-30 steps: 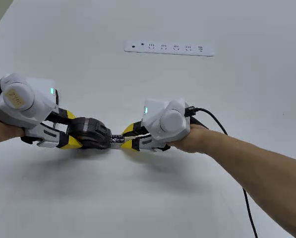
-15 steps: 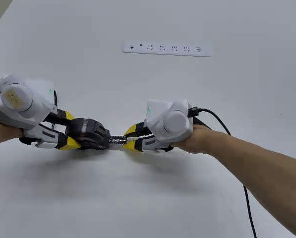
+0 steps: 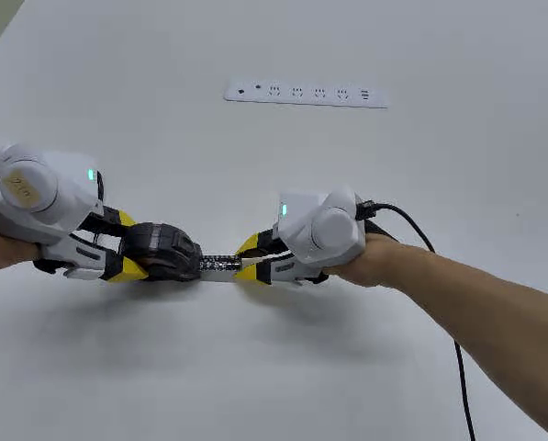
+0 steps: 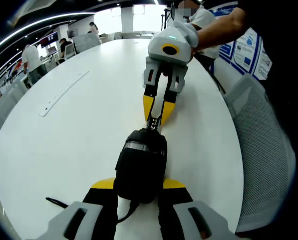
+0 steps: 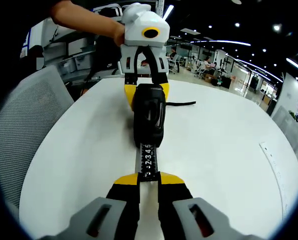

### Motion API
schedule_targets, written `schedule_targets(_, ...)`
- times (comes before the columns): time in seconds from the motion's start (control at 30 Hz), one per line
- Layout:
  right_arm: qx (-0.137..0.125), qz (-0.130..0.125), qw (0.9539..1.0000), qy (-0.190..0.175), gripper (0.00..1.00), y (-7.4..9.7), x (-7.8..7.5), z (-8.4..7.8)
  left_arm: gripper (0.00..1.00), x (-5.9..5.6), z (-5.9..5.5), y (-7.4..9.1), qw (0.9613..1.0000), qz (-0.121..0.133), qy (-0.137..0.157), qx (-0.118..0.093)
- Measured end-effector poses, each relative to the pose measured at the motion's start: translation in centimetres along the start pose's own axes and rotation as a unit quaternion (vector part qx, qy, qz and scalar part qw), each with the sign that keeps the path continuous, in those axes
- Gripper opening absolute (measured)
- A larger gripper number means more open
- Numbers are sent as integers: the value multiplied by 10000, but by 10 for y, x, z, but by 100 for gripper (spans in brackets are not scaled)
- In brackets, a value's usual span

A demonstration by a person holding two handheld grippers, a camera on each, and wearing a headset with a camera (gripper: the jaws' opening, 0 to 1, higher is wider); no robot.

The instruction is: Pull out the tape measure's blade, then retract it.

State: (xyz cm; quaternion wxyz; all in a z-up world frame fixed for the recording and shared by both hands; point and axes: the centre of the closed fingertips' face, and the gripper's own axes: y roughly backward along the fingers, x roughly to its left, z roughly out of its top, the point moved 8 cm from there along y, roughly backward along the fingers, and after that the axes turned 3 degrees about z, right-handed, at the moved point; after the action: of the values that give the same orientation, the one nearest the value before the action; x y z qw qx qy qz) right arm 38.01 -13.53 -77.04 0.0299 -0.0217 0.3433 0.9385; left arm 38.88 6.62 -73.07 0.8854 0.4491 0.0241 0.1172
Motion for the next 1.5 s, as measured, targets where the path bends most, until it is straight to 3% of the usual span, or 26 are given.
schedule_targets(1.5, 103, -9, 9999, -61, 11, 32, 3, -26, 28, 0, 1, -1, 10000, 0, 22, -11)
